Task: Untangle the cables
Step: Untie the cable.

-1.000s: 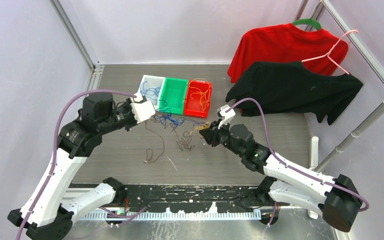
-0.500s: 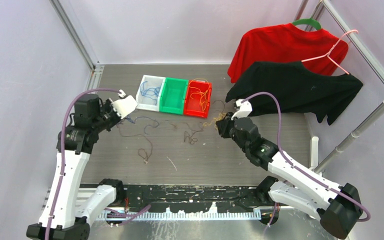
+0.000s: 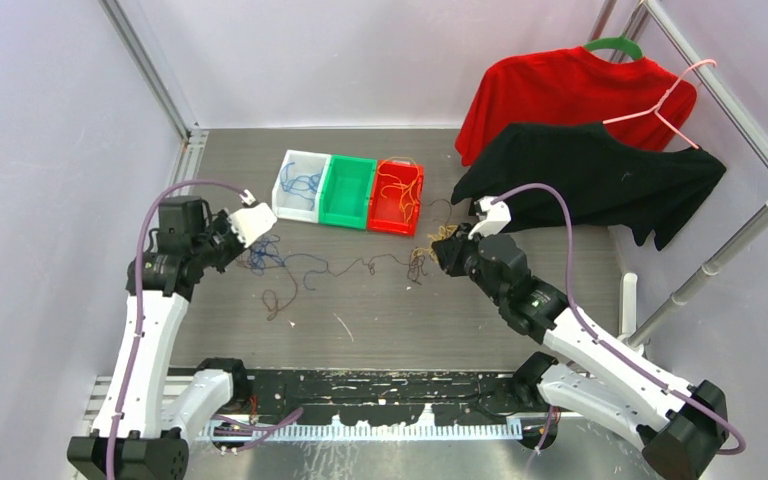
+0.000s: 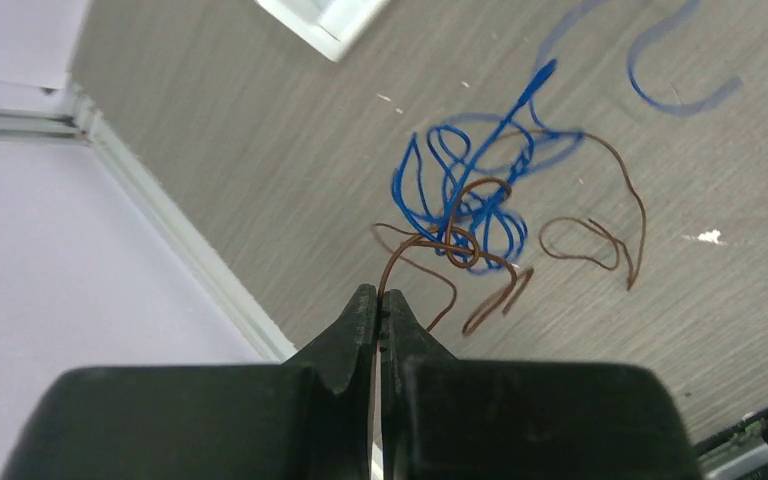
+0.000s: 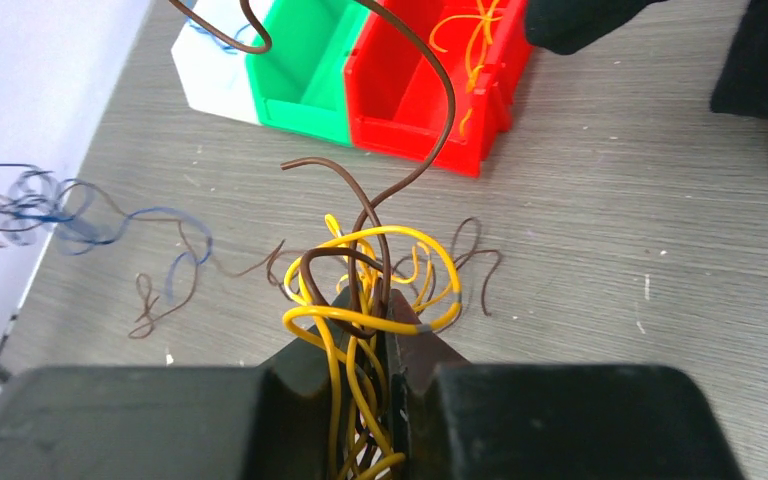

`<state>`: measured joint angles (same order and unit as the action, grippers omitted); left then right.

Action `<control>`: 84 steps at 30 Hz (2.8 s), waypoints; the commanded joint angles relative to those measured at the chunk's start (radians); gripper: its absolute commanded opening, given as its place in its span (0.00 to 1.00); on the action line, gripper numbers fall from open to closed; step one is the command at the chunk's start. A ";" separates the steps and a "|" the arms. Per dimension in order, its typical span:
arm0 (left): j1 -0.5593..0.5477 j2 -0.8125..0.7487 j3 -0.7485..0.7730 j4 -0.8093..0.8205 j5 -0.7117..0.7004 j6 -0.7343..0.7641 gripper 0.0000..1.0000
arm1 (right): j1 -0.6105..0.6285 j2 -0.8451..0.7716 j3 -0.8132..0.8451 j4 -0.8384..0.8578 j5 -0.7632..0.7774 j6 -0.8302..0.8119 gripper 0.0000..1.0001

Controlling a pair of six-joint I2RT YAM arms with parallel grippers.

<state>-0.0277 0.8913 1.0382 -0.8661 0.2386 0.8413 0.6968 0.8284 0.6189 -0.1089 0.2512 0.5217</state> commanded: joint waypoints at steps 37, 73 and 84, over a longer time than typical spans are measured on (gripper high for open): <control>-0.464 0.147 -0.022 0.596 0.460 -0.646 0.64 | 0.023 0.339 0.229 0.846 -0.696 0.509 0.07; -0.442 -0.045 0.071 0.361 -0.013 -0.247 0.00 | -0.130 -0.053 0.226 -0.153 -0.112 -0.022 0.02; -0.441 0.050 0.249 0.523 -0.157 -0.165 0.00 | -0.131 0.007 0.167 -0.265 0.045 -0.022 0.01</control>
<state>-0.4747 0.9195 1.2251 -0.4812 0.1802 0.6144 0.5674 0.8307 0.7921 -0.3412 0.1875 0.5201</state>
